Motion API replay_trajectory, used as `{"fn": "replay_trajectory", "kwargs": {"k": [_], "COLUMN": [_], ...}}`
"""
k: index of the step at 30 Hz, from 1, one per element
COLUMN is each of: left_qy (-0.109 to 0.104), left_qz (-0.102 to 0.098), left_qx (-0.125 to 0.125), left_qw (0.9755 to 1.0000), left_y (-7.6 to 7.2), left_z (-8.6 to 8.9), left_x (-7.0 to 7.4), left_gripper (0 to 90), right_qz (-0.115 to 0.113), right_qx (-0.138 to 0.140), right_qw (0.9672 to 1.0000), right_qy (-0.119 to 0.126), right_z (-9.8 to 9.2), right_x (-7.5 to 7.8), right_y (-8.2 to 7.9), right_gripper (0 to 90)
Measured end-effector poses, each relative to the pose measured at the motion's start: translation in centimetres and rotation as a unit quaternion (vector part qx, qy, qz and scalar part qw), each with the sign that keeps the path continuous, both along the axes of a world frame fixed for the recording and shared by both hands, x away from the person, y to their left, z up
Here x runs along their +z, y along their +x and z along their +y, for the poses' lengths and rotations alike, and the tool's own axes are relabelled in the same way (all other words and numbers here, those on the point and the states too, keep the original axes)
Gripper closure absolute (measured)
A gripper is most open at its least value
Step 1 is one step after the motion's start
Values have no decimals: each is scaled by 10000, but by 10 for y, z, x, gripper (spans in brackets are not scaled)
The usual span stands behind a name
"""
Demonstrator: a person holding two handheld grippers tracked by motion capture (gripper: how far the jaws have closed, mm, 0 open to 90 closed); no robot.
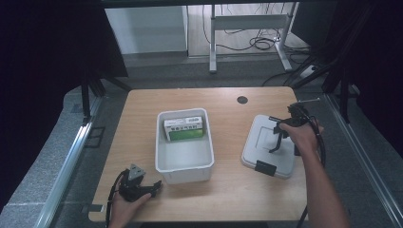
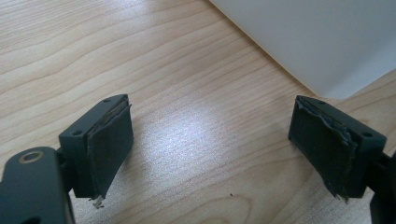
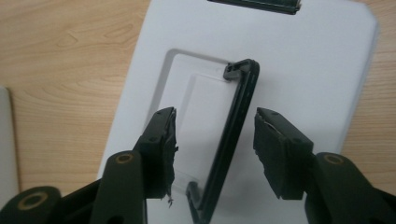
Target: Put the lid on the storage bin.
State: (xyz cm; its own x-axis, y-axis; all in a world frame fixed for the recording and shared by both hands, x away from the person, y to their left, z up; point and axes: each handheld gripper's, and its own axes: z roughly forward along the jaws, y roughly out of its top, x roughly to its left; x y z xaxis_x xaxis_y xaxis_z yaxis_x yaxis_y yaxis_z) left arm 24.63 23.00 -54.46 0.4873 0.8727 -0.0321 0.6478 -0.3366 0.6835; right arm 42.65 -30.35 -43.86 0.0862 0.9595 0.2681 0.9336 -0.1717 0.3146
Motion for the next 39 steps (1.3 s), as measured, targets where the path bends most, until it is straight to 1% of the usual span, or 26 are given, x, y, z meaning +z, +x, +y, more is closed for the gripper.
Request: {"fn": "replay_trajectory", "kwargs": {"k": [3,5,7,8,9,13,16,18,23,24,27,32,34,36,38,39], "left_qy": [0,0,0,0,0,0,-2,-2,-3,-1,-1,-3,-3,-3,-4,-3], "left_qz": [0,0,0,0,0,0,-2,-3,-3,-3,0,-1,-2,-2,0,-1], "left_qx": [1,1,2,2,1,0,1,2,3,1,1,2,5,5,5,5], "left_qw": [10000,10000,10000,10000,10000,10000,10000,10000,10000,10000,10000,10000,10000,10000,10000,10000], "left_y": [0,0,0,0,0,0,0,0,0,0,0,0,0,0,0,0], "left_z": [0,0,0,0,0,0,0,0,0,0,0,0,0,0,0,0], "left_x": [0,0,0,0,0,0,0,0,0,0,0,0,0,0,0,0], "left_gripper": [137,137,137,137,137,137,137,137,137,137,137,137,137,137,136,136], "right_qz": [122,152,257,257,317,440,616,692,807,846,847,813,745,724,644,648], "right_qx": [-56,-90,-114,-114,-155,-250,-317,-370,-500,-547,-675,-776,-816,-818,-765,-765], "right_qw": [9999,9998,9995,9995,9992,9984,9970,9961,9944,9935,9912,9899,9897,9892,9898,9892], "right_qy": [30,92,132,132,181,267,347,405,470,533,765,863,910,977,1015,1066], "right_z": [-1,-2,-2,-2,-3,-3,-4,-4,-5,-5,-9,-10,-10,-9,-8,-8], "right_x": [-6,-10,-12,-12,-12,-14,-15,-17,-19,-19,-21,-20,-18,-14,-10,-9], "right_y": [1,1,1,1,3,5,7,9,10,10,10,10,9,9,8,7], "right_gripper": [533,558,590,590,631,703,762,793,830,835,846,848,849,849,849,849]}}
